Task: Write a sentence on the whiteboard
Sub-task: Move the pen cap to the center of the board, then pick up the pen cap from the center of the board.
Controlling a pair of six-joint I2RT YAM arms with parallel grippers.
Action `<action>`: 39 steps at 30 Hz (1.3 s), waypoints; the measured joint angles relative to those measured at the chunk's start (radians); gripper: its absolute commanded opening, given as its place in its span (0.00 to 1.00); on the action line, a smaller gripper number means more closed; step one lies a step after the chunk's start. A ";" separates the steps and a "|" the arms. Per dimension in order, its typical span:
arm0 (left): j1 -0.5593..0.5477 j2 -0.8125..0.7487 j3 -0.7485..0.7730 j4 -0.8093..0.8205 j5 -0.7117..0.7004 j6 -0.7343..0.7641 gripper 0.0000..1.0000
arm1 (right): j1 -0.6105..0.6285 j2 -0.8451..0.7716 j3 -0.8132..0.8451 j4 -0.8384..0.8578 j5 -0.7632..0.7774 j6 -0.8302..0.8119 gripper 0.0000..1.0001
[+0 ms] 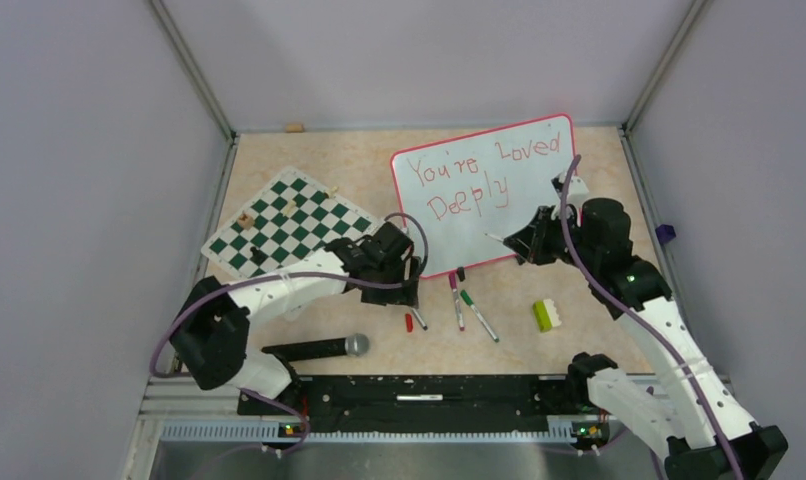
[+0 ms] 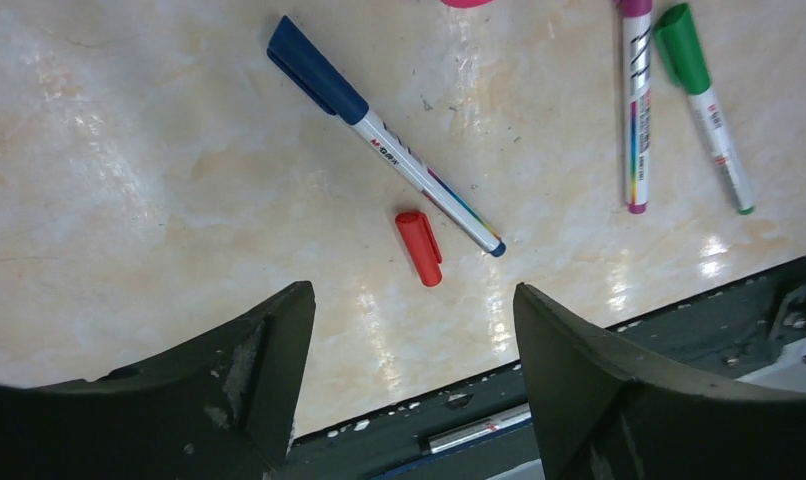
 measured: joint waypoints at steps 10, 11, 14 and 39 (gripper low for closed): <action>-0.162 0.153 0.114 -0.126 -0.113 0.109 0.70 | 0.006 -0.008 0.002 -0.077 -0.001 -0.014 0.00; -0.164 0.153 0.114 -0.132 -0.121 0.109 0.70 | 0.006 -0.011 0.002 -0.080 0.001 -0.014 0.00; -0.159 0.154 0.114 -0.148 -0.138 0.093 0.69 | 0.006 -0.028 0.002 -0.098 0.006 -0.014 0.00; -0.106 0.265 0.046 -0.022 -0.151 -0.158 0.14 | 0.006 -0.069 0.035 -0.145 0.036 -0.019 0.00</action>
